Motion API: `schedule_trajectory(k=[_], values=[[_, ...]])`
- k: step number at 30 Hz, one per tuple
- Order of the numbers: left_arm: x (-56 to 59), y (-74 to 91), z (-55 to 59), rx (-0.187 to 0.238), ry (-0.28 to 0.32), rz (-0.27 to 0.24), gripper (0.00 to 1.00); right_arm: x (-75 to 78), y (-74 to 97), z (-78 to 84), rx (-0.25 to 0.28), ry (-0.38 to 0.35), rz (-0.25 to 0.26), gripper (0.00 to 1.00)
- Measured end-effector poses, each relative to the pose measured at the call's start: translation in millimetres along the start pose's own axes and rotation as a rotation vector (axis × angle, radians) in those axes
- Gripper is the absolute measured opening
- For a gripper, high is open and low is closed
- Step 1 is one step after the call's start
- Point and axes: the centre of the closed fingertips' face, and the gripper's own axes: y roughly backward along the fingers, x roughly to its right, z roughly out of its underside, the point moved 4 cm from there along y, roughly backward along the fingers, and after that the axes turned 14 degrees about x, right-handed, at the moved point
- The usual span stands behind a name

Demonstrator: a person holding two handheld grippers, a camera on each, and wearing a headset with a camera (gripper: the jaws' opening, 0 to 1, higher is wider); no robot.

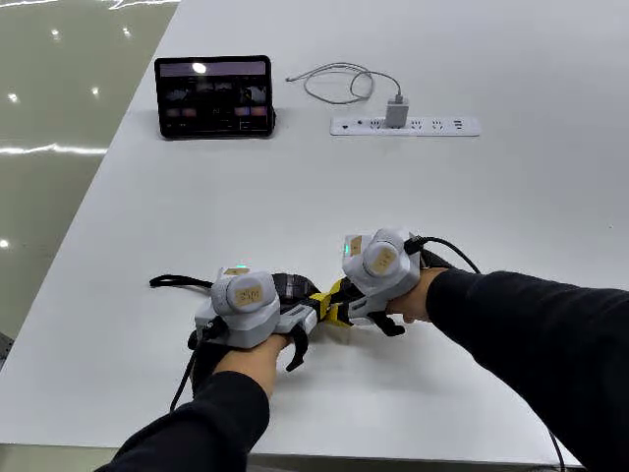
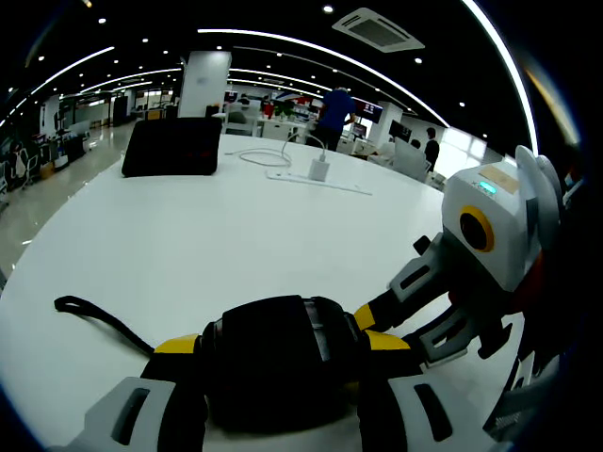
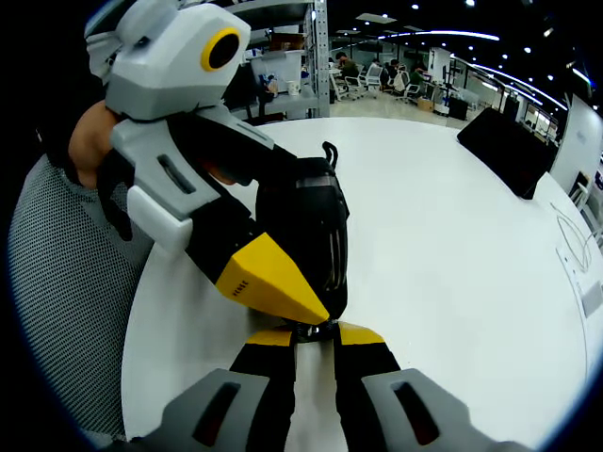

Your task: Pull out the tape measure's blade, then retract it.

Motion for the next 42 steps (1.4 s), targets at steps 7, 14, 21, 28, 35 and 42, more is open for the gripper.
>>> schedule_trajectory(k=[7,14,21,28,35,42], values=[[0.3,0.0,0.0,0.004,-0.003,-0.002,0.61,0.2,0.0,0.3,-0.006,0.004,0.003,0.11],[0.4,-0.2,-0.1,0.005,-0.002,-0.005,0.62,0.9,-0.1,-0.4,-0.014,0.014,-0.001,0.12],[0.5,-0.4,-0.2,0.006,0.005,0.002,0.63,0.3,1.6,-1.0,-0.007,-0.005,0.022,0.24],[1.3,-0.2,-0.2,0.016,-0.01,0.007,0.63,-3.9,6.7,-2.6,0.012,-0.061,0.05,0.4],[0.3,-1.3,0.4,0.009,-0.002,0.017,0.64,-7.7,20.5,1.7,0.007,-0.106,0.1,0.54],[-3.2,-0.3,0.5,-0.028,-0.026,0.03,0.68,-3.2,35.8,0.8,0.037,-0.182,0.186,0.72]])
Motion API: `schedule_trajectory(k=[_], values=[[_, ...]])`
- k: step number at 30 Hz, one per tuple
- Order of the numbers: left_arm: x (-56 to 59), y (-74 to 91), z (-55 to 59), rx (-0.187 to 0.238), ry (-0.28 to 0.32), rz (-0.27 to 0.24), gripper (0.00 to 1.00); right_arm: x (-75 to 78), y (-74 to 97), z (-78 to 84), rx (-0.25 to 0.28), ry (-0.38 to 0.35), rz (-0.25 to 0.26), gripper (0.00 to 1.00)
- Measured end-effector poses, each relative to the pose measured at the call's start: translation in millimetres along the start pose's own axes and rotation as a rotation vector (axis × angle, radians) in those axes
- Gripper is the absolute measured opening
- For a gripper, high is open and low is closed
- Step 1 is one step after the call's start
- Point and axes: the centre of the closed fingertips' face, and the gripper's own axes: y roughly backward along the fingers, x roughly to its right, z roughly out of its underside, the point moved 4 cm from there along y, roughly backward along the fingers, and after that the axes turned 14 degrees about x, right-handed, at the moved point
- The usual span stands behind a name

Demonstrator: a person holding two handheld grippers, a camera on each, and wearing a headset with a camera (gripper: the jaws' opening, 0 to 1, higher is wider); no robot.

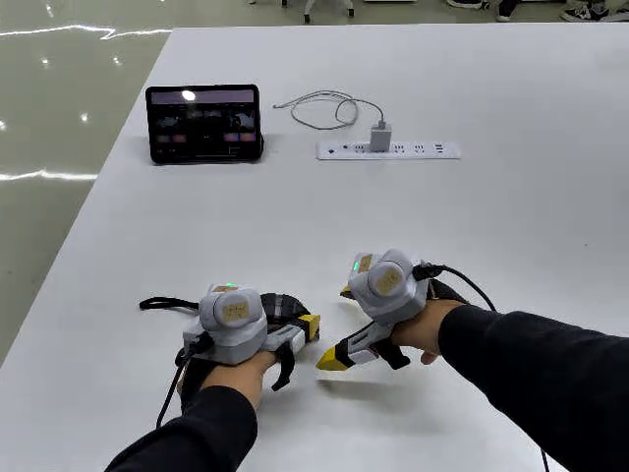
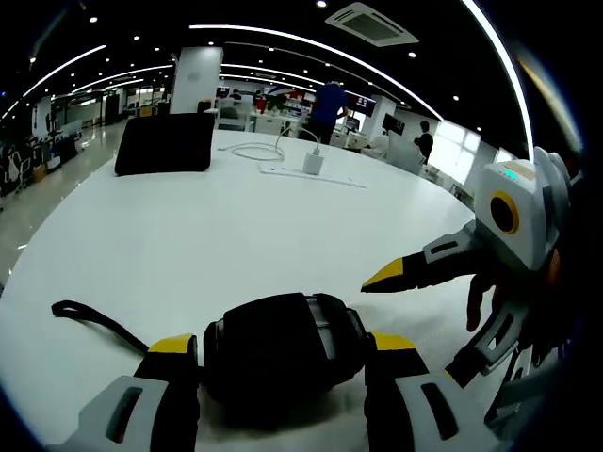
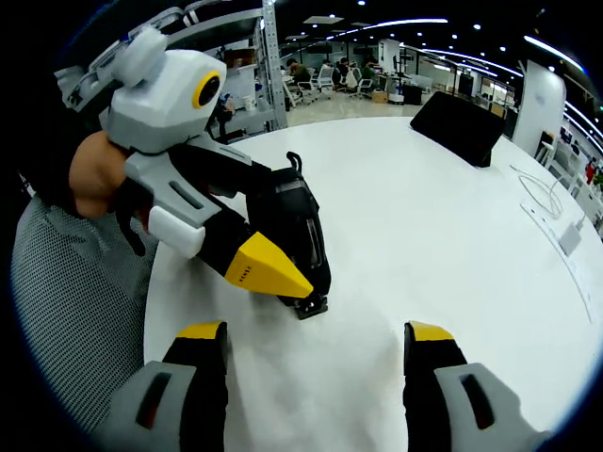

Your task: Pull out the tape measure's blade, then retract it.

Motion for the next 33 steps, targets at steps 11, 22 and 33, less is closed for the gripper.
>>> schedule_trajectory(k=[11,22,33], values=[[-7.3,5.5,-8.5,-0.006,-0.073,0.068,1.0,3.6,27.5,7.0,0.057,-0.061,0.088,0.78],[-3.9,20.3,-14.8,-0.052,-0.167,0.311,1.0,9.4,63.2,18.9,0.124,-0.064,0.199,1.0],[-36.8,44.7,-17.5,-0.045,-0.202,0.364,1.0,8.7,112.8,47.6,0.147,-0.09,0.278,1.0]])
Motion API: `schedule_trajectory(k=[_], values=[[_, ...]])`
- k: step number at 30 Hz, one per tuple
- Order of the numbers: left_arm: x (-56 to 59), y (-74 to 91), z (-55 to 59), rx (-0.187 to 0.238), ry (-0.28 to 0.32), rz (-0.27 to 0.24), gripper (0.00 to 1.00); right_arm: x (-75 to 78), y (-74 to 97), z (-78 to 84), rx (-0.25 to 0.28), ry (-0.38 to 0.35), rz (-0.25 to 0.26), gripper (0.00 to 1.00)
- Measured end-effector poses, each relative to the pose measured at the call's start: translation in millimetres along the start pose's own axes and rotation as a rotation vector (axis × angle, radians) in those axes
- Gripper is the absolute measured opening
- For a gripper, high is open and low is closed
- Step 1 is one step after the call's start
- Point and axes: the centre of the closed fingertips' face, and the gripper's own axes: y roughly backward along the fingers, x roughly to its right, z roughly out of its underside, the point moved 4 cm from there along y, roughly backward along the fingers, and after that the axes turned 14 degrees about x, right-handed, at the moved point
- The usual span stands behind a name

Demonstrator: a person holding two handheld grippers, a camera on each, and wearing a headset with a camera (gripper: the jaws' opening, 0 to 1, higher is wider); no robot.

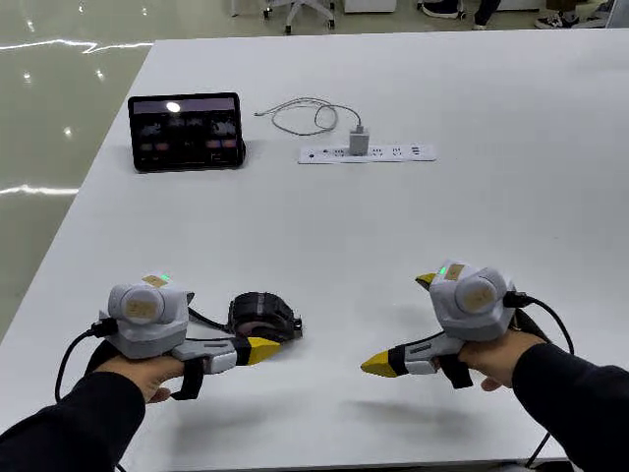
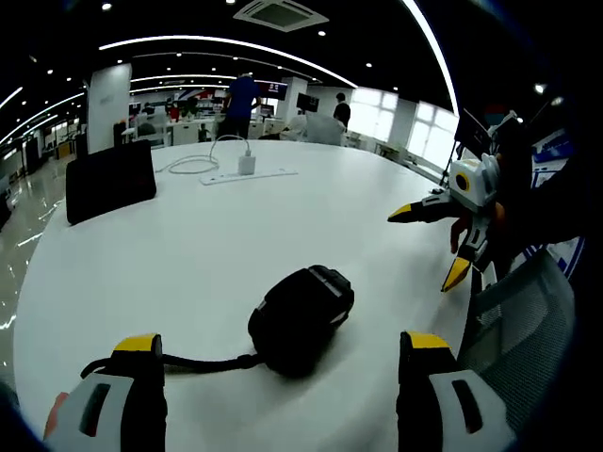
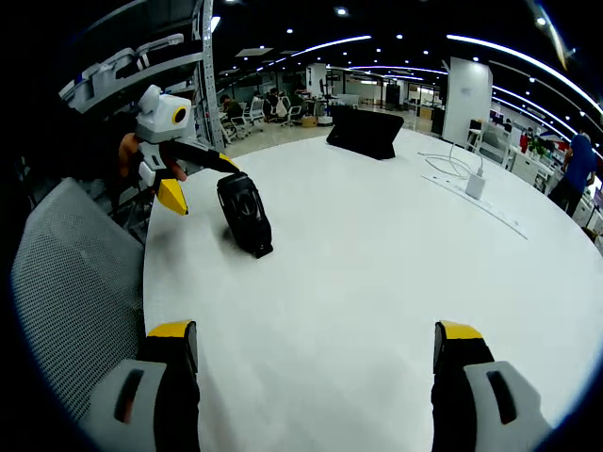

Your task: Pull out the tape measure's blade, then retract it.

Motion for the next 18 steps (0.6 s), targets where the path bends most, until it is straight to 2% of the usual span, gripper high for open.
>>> schedule_trajectory(k=[6,9,13,16,17,18], values=[[-5.8,28.2,6.1,-0.021,-0.02,-0.004,1.0,5.3,35.5,16.2,0.005,-0.023,0.052,1.0],[-4.7,40.1,9.0,-0.031,-0.024,0.005,1.0,11.5,53.9,20.9,0.011,-0.031,0.086,1.0],[-4.7,49.0,12.3,-0.041,-0.016,0.018,1.0,16.6,72.7,24.2,0.015,-0.03,0.115,1.0],[0.1,55.3,8.7,-0.035,-0.012,0.033,1.0,22.6,87.4,30.8,0.01,-0.034,0.138,1.0],[2.0,57.5,7.5,-0.026,-0.033,0.041,1.0,23.6,93.8,32.5,0.013,-0.04,0.144,1.0],[-2.7,60.2,10.0,-0.053,-0.086,0.025,1.0,24.4,98.7,34.1,0.016,-0.043,0.152,1.0]])
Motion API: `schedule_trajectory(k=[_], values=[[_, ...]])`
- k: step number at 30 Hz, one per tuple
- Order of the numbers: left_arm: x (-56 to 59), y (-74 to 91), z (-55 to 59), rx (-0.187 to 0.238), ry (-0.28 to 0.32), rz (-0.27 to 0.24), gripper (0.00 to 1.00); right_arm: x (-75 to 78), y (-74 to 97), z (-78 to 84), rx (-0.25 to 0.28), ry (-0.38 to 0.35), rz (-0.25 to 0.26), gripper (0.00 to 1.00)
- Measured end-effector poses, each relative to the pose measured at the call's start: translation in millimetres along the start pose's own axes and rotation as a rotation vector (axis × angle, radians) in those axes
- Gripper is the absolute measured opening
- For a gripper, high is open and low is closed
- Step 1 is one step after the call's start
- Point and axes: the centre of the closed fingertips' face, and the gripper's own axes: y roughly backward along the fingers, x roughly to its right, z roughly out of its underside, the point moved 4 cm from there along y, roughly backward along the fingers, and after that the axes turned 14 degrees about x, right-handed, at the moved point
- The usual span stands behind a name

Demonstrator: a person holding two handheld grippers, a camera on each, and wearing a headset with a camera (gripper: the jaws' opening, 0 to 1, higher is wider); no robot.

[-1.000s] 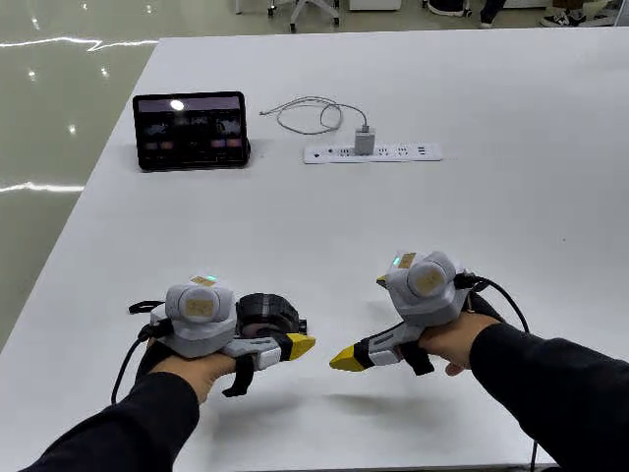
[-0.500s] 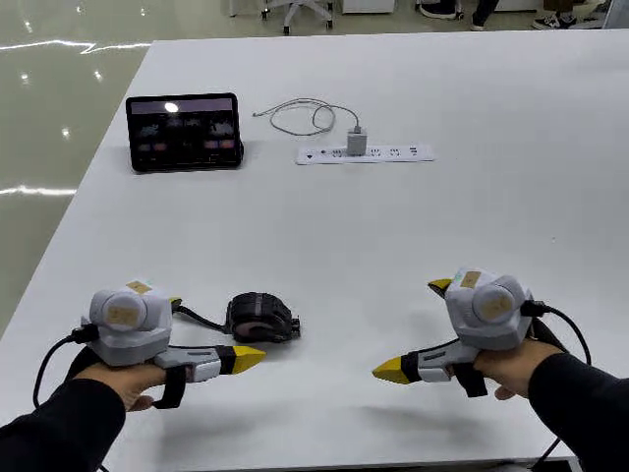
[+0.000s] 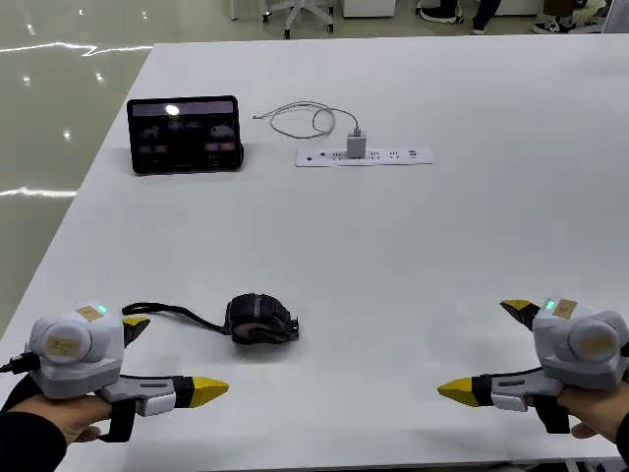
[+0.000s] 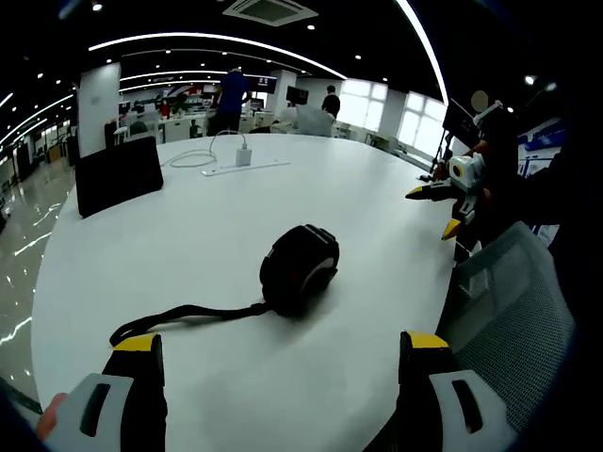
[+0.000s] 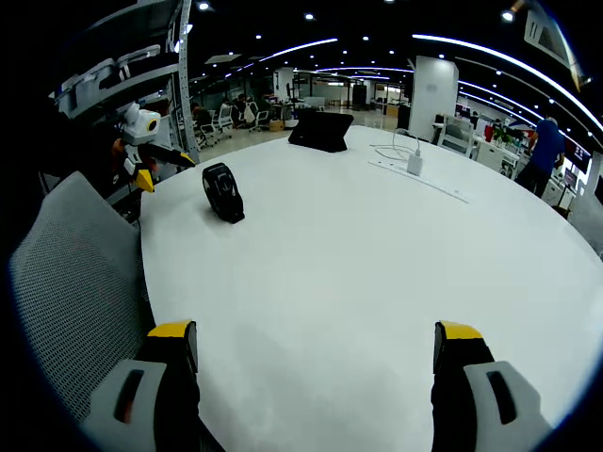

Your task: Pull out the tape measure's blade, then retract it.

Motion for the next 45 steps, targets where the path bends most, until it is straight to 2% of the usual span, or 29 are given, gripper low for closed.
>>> schedule_trajectory(k=[1,3,6,7,8,9,10,11,16,22,26,33,36,42,45], values=[[-4.5,3.3,4.9,-0.028,-0.025,-0.021,1.0,1.9,6.7,2.3,0.0,-0.004,0.008,1.0],[-3.8,7.3,3.1,0.01,0.037,-0.013,1.0,2.4,17.4,6.7,-0.001,-0.01,0.003,1.0],[-8.9,15.5,3.5,0.01,0.043,-0.029,1.0,4.4,31.7,11.6,-0.012,-0.007,0.009,1.0],[-9.4,17.7,4.0,0.009,0.034,-0.031,1.0,4.8,35.4,11.3,-0.011,-0.009,0.015,1.0],[-13.4,20.6,5.6,-0.008,-0.021,-0.039,1.0,5.4,39.2,10.9,-0.006,-0.011,0.022,1.0],[-12.1,23.8,9.3,-0.03,-0.04,-0.026,1.0,4.1,44.0,9.5,-0.003,-0.012,0.026,1.0],[-10.7,25.6,11.3,-0.04,-0.011,-0.021,1.0,4.0,47.0,9.8,-0.003,-0.009,0.031,1.0],[-11.3,28.8,10.7,-0.029,0.005,-0.024,1.0,4.4,50.7,11.1,-0.005,-0.007,0.035,1.0],[-16.0,38.0,7.3,-0.01,0.031,-0.049,1.0,-1.4,62.2,18.8,-0.016,-0.016,0.042,1.0],[-13.9,36.6,7.5,-0.017,0.041,-0.044,1.0,-5.4,69.3,26.6,-0.024,-0.033,0.053,1.0],[-10.9,30.0,6.4,-0.03,0.036,-0.026,1.0,-6.3,74.4,24.2,-0.018,-0.041,0.069,1.0],[-7.3,21.7,4.3,-0.037,0.036,-0.018,1.0,-0.5,80.9,23.0,-0.021,-0.042,0.084,1.0],[-3.5,20.1,4.1,-0.036,0.036,0.001,1.0,1.6,81.9,22.0,-0.019,-0.04,0.09,1.0],[-3.4,21.2,4.3,-0.042,0.033,0.005,1.0,5.6,83.2,21.4,-0.01,-0.022,0.111,1.0],[-3.8,22.0,4.8,-0.045,0.029,0.004,1.0,4.9,84.2,23.0,-0.012,-0.022,0.106,1.0]])
